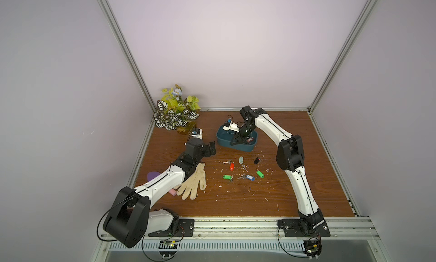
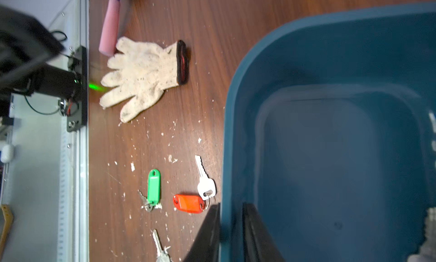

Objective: Take the keys out of the storage box
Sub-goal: Place the storage box at the center of the board.

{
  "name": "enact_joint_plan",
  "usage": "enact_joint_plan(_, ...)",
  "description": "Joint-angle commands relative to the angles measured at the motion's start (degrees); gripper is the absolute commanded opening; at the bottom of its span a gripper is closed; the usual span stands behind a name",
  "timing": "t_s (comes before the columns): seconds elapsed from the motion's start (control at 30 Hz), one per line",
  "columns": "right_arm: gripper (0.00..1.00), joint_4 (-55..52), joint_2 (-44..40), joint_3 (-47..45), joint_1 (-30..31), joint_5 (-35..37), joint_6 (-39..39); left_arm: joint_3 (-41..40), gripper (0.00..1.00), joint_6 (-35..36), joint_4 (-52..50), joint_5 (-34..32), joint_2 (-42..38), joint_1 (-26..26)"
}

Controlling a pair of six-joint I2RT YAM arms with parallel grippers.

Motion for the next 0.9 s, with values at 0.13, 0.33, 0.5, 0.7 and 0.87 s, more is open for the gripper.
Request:
enact_joint_plan(0.13, 0.39, -0.31, -1.60, 0.14, 0.02, 4.22, -3.14, -0.68, 1.00, -0.15, -0.52, -0.79, -1.79, 0.71)
enact_joint_plan(0.33, 0.63, 6.26, -7.50, -2.75, -0.26, 6.23, 6.32, -0.71, 1.00, -0.06, -0.49, -1.10, -1.85, 0.71)
enact_joint_plan(0.5, 0.76, 39.22, -30.40, -32.43, 0.10, 17.93, 30.31, 0.23, 1.00, -0.28, 1.35, 0.80, -0.22, 0.83)
enact_joint_plan(0.7, 0.90, 66.00, -54.82, -69.97, -0.51, 40.65, 54.16, 3.88, 1.00, -1.54, 7.64, 8.15, 5.86, 2.36)
enact_joint_plan(0.87, 0.85, 68.01, -55.84, -77.19, -1.69, 36.17, 61.15, 8.96, 1.00, -4.01, 14.15, 18.04, 15.51, 5.93)
